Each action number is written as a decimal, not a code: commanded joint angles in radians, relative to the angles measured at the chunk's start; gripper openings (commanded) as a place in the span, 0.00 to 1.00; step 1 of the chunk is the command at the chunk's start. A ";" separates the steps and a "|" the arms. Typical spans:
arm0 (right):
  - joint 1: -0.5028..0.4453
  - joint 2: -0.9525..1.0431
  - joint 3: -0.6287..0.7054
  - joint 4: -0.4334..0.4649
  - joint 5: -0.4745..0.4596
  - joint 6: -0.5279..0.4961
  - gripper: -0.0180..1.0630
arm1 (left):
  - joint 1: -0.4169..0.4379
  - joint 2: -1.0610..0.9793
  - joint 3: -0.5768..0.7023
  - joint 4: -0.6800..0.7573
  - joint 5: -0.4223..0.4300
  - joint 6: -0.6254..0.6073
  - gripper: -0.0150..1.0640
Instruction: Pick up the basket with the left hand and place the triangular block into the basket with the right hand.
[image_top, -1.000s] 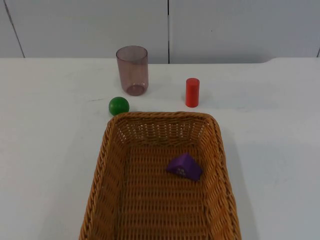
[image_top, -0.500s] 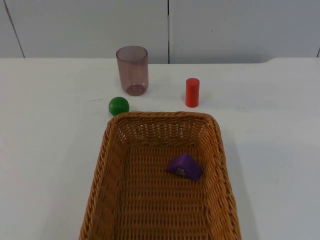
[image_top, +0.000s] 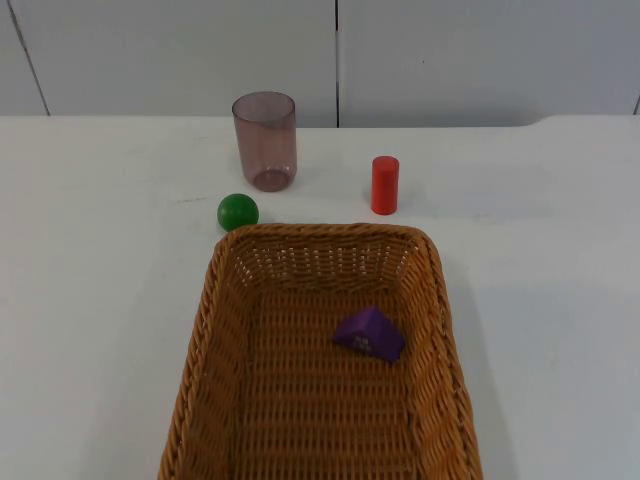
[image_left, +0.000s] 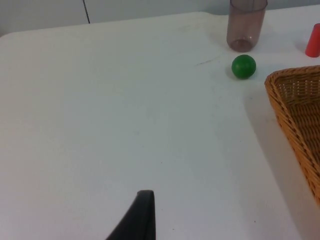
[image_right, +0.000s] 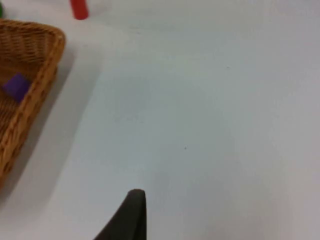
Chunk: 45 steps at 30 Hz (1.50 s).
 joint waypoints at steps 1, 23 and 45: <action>-0.034 -0.006 0.001 0.005 -0.007 0.001 0.99 | 0.002 -0.004 0.006 -0.011 -0.002 0.000 0.99; -0.036 -0.142 -0.001 0.005 -0.009 0.001 0.99 | 0.002 -0.004 0.006 -0.011 -0.002 0.000 0.99; -0.127 -0.142 -0.001 0.005 -0.009 0.001 0.99 | 0.174 -0.004 0.006 -0.011 -0.002 0.005 0.99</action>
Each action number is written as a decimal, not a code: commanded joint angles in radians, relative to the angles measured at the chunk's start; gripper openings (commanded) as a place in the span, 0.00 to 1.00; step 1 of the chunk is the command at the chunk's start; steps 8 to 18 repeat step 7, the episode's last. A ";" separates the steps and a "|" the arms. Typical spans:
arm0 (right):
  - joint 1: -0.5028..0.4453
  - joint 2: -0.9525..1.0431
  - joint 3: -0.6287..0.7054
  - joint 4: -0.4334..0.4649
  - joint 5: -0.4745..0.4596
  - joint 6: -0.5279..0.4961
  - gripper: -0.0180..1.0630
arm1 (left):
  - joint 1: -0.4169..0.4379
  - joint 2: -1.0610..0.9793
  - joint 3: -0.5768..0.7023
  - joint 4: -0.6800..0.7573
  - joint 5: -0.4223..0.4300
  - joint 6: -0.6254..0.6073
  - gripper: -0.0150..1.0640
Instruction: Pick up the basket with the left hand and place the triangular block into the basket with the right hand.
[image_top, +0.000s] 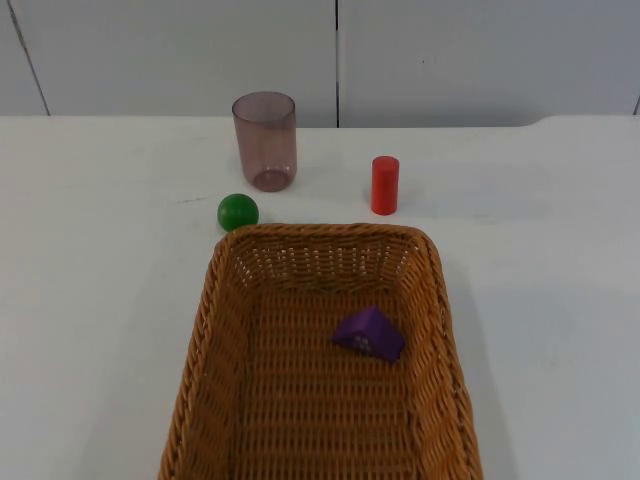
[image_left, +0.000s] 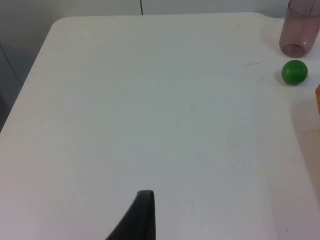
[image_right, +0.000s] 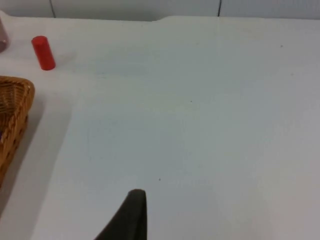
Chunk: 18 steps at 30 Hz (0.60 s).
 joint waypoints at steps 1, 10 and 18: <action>-0.011 -0.003 -0.001 0.005 -0.009 0.001 0.99 | 0.003 -0.004 0.006 -0.011 -0.002 0.005 0.99; 0.015 -0.003 -0.001 0.010 -0.009 0.001 0.99 | 0.003 -0.004 0.006 -0.011 -0.002 0.005 0.99; 0.015 -0.003 -0.001 0.010 -0.009 0.001 0.99 | 0.003 -0.004 0.006 -0.011 -0.002 0.005 0.99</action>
